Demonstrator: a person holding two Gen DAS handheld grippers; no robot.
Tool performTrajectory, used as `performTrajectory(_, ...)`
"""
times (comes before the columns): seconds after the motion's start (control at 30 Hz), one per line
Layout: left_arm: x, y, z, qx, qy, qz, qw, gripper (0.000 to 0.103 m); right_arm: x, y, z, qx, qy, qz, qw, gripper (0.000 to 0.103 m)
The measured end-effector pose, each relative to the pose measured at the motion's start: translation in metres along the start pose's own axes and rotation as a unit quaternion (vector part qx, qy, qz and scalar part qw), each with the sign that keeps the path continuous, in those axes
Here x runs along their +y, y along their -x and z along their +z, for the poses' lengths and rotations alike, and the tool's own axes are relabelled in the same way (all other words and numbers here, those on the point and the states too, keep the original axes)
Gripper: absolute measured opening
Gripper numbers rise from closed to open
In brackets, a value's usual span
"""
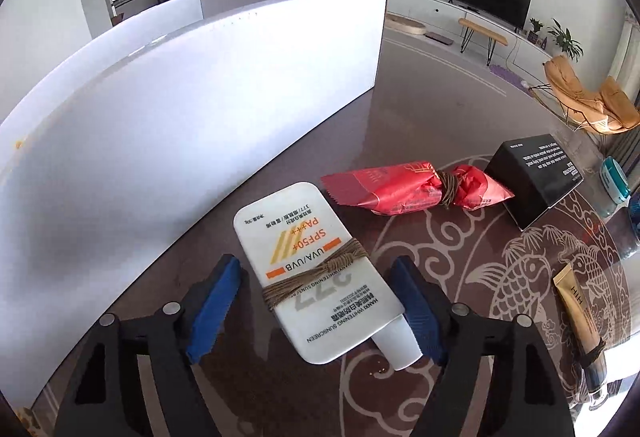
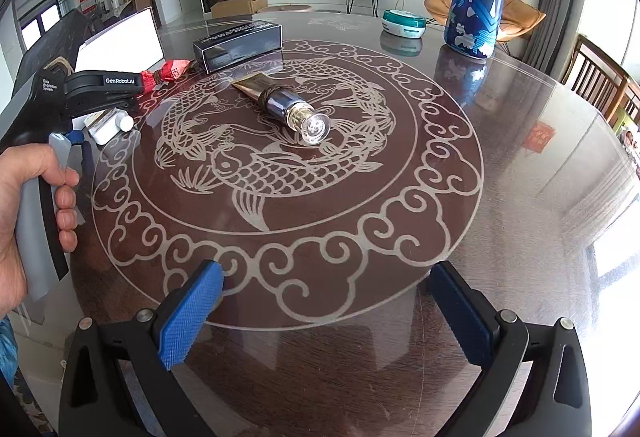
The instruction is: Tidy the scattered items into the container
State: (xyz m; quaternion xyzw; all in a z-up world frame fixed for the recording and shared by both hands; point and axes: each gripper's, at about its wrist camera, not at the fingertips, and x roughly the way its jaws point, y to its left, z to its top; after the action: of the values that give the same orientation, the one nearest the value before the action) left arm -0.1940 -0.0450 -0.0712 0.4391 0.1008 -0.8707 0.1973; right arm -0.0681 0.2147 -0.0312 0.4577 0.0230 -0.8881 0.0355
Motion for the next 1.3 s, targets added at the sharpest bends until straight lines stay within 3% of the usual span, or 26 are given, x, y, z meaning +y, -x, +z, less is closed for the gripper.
performTrajectory(0.03,0.005,0.003,-0.003,-0.006,-0.008,-0.007,0.9999,0.058,-0.001,0.000,0.000,0.000,-0.002,-0.002,1.000,0.103)
performTrajectory(0.23,0.035,0.022,-0.027,-0.017,-0.069,-0.068,0.9952,0.056,-0.002,0.000,0.001,0.000,-0.010,-0.007,1.000,0.103)
performTrajectory(0.37,0.043,0.050,-0.059,-0.016,-0.134,-0.127,0.9827,0.056,-0.002,0.000,0.001,0.000,-0.010,-0.006,1.000,0.103)
performTrajectory(0.47,0.052,0.070,-0.081,-0.017,-0.150,-0.151,0.9769,0.056,-0.002,0.000,0.001,0.000,-0.010,-0.006,1.000,0.103)
performTrajectory(0.57,0.050,0.075,-0.088,-0.016,-0.163,-0.145,0.9758,0.062,-0.002,0.000,0.001,0.000,-0.010,-0.006,1.000,0.103)
performTrajectory(0.67,0.042,0.073,-0.089,-0.009,-0.188,-0.133,0.9731,0.081,-0.002,0.000,0.001,0.001,-0.009,-0.009,1.000,0.103)
performTrajectory(0.8,0.043,0.060,-0.081,0.008,-0.167,-0.116,0.9791,0.101,-0.002,0.000,0.001,0.001,-0.008,-0.009,1.000,0.103)
performTrajectory(1.3,0.046,0.059,-0.082,0.012,-0.163,-0.111,0.9802,0.103,-0.002,0.000,0.001,0.000,-0.008,-0.009,1.000,0.103)
